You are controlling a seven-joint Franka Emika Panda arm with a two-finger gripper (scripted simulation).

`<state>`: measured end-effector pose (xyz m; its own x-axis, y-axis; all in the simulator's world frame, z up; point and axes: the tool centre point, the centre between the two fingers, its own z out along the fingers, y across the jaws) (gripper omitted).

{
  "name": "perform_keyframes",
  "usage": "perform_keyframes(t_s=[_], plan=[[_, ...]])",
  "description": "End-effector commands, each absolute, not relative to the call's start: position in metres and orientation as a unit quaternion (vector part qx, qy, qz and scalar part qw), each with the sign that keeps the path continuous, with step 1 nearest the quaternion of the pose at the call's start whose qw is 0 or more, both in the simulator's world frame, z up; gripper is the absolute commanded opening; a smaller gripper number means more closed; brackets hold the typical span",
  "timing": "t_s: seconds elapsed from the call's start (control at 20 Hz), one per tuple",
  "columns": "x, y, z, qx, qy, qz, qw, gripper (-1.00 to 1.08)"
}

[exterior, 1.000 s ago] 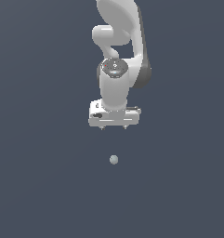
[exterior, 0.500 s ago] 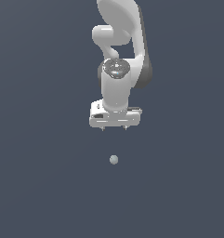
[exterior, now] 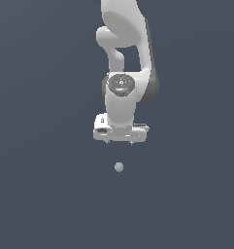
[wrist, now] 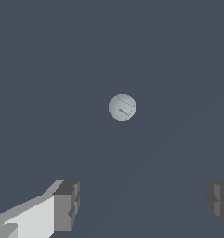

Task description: Pick up the object and move it to a goal position.

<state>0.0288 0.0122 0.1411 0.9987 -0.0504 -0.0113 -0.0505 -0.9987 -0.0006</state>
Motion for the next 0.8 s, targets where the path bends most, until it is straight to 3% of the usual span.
perform_keyframes(t_s=[0.0,0.75], plan=[[0.04,0.012,0.131,-0.999,0.048,0.005,0.001,1.0],[0.089,0.012,0.075,-0.986,0.165,0.0,0.0,1.0]])
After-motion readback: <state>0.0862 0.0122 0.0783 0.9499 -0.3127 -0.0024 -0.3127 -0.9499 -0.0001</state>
